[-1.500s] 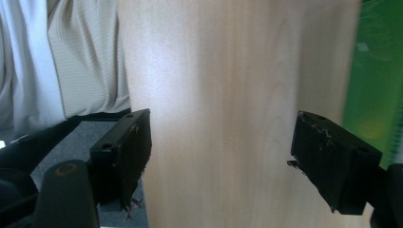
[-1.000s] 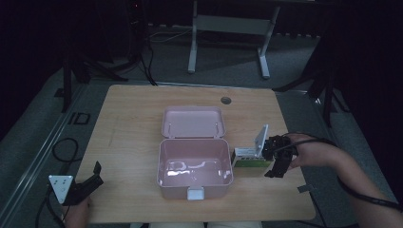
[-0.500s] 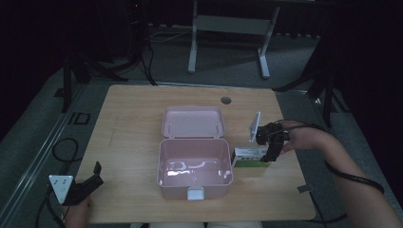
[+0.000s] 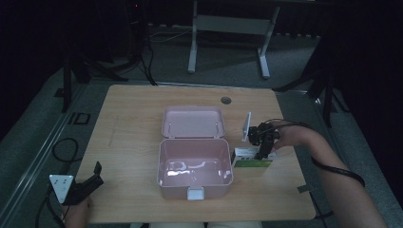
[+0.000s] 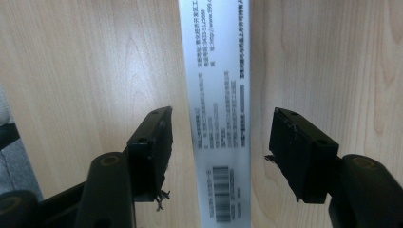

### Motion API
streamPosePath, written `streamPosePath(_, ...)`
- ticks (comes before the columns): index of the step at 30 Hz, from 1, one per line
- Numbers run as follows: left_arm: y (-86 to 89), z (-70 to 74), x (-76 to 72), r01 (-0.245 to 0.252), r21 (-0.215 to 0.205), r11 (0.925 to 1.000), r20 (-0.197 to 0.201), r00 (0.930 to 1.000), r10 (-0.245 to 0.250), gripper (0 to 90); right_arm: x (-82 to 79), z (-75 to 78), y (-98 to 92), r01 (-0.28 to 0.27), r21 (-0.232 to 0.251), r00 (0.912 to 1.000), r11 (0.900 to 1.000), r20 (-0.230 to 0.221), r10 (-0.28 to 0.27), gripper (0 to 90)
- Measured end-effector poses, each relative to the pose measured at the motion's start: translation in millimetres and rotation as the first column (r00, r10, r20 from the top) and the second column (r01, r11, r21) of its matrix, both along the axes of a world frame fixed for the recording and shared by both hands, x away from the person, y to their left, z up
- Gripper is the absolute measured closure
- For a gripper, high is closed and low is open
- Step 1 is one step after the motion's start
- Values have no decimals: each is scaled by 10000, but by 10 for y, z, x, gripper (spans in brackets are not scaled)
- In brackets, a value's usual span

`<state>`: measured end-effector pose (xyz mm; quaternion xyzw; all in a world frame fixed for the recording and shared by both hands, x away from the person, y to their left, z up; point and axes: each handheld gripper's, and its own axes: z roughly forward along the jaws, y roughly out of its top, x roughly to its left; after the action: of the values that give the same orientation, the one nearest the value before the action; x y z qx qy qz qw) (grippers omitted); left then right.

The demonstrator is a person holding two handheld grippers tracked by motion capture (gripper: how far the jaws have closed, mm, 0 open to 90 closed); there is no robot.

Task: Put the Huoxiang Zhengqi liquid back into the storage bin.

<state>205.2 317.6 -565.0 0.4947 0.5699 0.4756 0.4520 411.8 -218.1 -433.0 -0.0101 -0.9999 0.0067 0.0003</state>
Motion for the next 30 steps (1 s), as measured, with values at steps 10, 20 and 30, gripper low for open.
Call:
streamPosePath(10, 1, 0, 0, 7, -7, 10000, 5, 10000, -7, 4, -1, -153, 77, -329, -272, 9992, 9991, -250, 322, 562)
streamPosePath(20, -1, 0, 0, -10, 2, 10000, 4, 10000, 10, 4, -33, -134, 88, -560, -528, 9976, 9970, -424, 538, 619)
streamPosePath(30, -5, 0, 0, -45, 23, 10000, 8, 10000, 45, 4, -104, 103, 65, -159, -474, 9985, 9987, -529, 134, 620)
